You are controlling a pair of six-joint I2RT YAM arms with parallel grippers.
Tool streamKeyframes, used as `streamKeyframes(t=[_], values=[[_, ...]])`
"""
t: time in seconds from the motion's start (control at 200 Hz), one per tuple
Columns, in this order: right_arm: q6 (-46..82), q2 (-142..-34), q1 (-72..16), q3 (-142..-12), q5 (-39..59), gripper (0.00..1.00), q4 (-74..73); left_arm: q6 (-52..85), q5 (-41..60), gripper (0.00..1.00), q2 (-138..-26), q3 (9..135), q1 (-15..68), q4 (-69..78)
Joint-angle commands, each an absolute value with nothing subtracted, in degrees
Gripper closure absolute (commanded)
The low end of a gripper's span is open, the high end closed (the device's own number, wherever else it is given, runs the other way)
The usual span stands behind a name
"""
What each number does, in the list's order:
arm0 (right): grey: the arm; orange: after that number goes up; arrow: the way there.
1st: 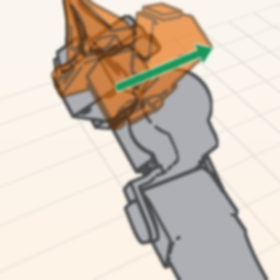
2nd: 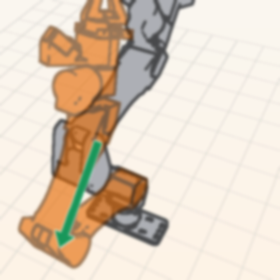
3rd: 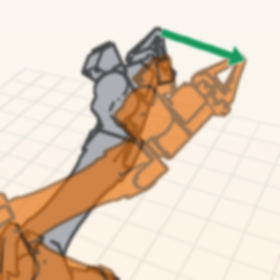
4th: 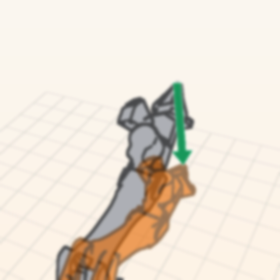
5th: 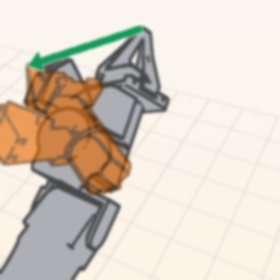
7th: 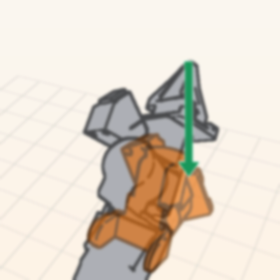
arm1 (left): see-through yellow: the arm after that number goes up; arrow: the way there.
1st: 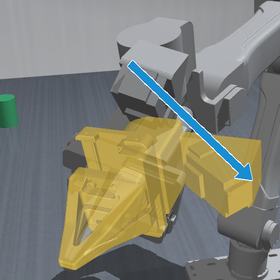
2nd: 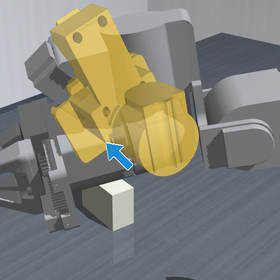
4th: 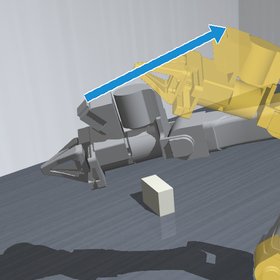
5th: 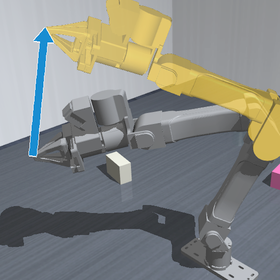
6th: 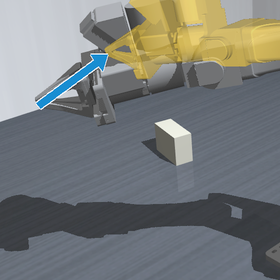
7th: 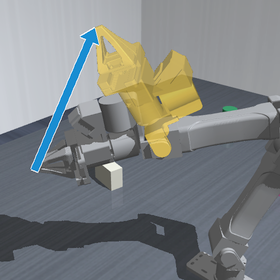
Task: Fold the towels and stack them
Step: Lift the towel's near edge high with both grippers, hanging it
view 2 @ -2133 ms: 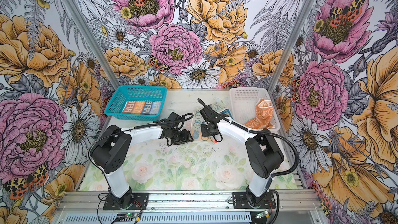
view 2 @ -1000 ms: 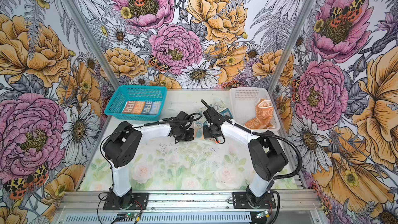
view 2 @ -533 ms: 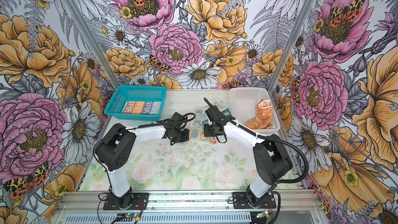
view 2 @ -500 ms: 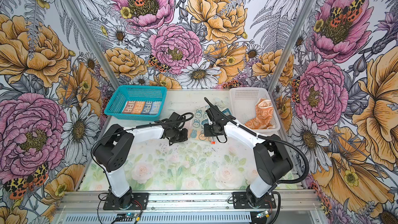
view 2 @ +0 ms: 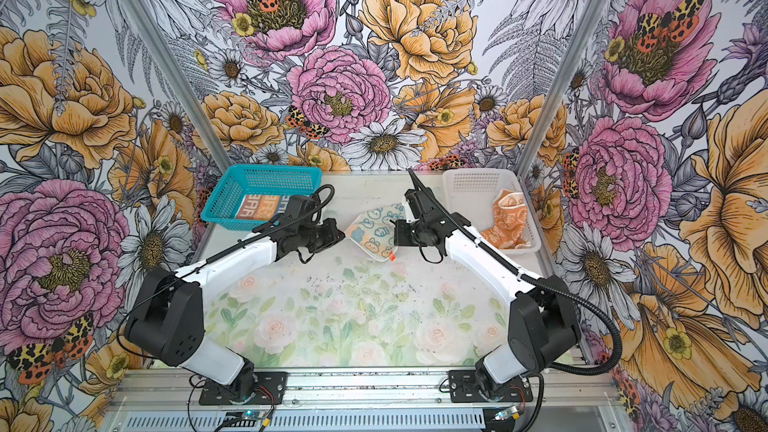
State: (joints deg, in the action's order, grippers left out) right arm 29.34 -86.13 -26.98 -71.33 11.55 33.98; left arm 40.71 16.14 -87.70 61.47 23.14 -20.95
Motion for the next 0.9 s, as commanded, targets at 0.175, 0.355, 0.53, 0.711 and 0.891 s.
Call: streamKeyframes(t=[0.175, 0.355, 0.53, 0.711, 0.891], values=[[31.4, -83.3, -25.8, -83.2, 11.5, 1.00, 33.2, 41.7, 18.7, 1.00, -81.7, 71.6, 15.1, -24.8], [31.6, -84.2, -25.7, -89.8, 10.4, 1.00, 33.2, 41.5, 19.6, 1.00, -81.7, 79.3, 12.7, -27.2], [31.0, -84.4, -25.7, -95.1, 11.2, 1.00, 33.3, 40.6, 21.2, 1.00, -82.4, 85.7, 11.0, -29.2], [30.4, -81.6, -25.8, -98.7, 13.4, 1.00, 33.4, 37.9, 20.8, 1.00, -81.0, 93.5, 11.1, -32.5], [28.6, -74.5, -26.1, -97.7, 15.3, 1.00, 33.4, 36.8, 19.9, 1.00, -76.4, 96.6, 12.1, -33.6]])
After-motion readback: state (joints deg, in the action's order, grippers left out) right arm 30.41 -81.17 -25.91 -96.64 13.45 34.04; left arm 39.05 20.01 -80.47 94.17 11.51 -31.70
